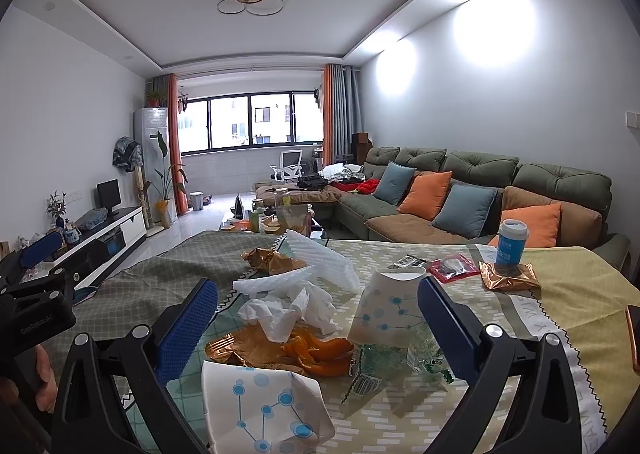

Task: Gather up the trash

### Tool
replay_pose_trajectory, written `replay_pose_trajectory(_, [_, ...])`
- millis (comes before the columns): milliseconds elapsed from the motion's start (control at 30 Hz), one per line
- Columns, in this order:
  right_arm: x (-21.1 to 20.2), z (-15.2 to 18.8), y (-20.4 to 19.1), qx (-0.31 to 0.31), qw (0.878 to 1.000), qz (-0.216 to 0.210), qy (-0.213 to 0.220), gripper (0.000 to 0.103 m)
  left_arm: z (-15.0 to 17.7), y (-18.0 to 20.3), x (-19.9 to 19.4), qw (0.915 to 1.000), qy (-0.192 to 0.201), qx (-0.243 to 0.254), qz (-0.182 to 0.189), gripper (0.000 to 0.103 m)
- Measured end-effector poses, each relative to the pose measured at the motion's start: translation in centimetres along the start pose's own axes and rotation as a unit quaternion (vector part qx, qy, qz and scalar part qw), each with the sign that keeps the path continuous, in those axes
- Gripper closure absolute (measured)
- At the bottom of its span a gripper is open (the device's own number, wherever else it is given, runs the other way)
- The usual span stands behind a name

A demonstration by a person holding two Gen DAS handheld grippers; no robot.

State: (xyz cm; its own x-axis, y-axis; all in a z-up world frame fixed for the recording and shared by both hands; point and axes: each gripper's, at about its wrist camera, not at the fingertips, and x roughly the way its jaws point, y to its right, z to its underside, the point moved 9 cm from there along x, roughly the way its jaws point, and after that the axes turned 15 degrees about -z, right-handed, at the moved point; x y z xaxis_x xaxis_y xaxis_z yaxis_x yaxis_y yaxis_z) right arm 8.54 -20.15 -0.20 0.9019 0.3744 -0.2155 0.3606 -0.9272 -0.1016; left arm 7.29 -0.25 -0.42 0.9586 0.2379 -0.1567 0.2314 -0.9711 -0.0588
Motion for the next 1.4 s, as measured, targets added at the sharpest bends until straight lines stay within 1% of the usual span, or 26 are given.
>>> replay_pose_trajectory(467, [0.03, 0.01, 0.06, 0.001, 1.000, 0.000, 0.001, 0.004, -0.16, 0.61, 0.04, 1.0000, -0.003, -0.003, 0.003, 0.003])
replay_pose_trajectory(533, [0.02, -0.01, 0.06, 0.001, 1.000, 0.000, 0.001, 0.004, 0.13, -0.25, 0.33, 1.0000, -0.003, -0.005, 0.003, 0.003])
replay_pose_trajectory(1400, [-0.03, -0.15, 0.19, 0.003, 1.000, 0.002, 0.000, 0.004, 0.30, -0.37, 0.40, 1.0000, -0.005, -0.006, 0.002, 0.003])
